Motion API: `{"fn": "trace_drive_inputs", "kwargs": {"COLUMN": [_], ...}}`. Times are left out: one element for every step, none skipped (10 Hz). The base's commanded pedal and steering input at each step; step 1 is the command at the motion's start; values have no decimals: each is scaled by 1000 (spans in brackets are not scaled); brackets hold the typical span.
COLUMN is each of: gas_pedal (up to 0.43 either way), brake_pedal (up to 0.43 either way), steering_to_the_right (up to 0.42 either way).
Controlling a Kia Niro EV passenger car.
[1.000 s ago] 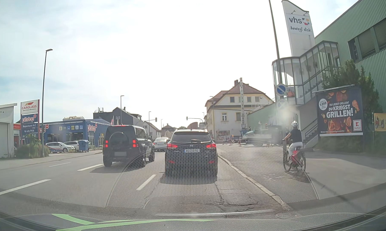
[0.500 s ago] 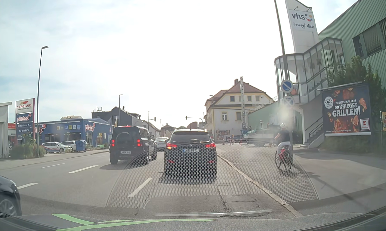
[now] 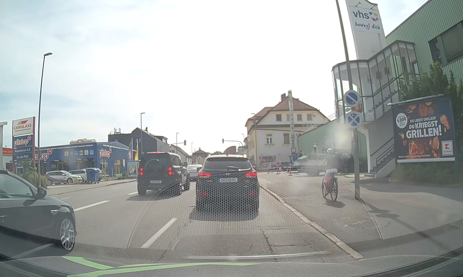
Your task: Follow the waypoints while adhering to traffic rules and regulations
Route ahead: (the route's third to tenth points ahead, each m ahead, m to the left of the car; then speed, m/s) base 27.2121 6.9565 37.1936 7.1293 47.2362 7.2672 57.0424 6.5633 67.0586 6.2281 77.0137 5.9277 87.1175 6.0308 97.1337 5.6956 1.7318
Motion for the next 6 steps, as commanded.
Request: {"fn": "trace_drive_inputs", "kwargs": {"gas_pedal": [0,8,8,8,20,20], "brake_pedal": [0,0,0,0,0,0], "steering_to_the_right": [4,2,1,-1,-2,-3]}}
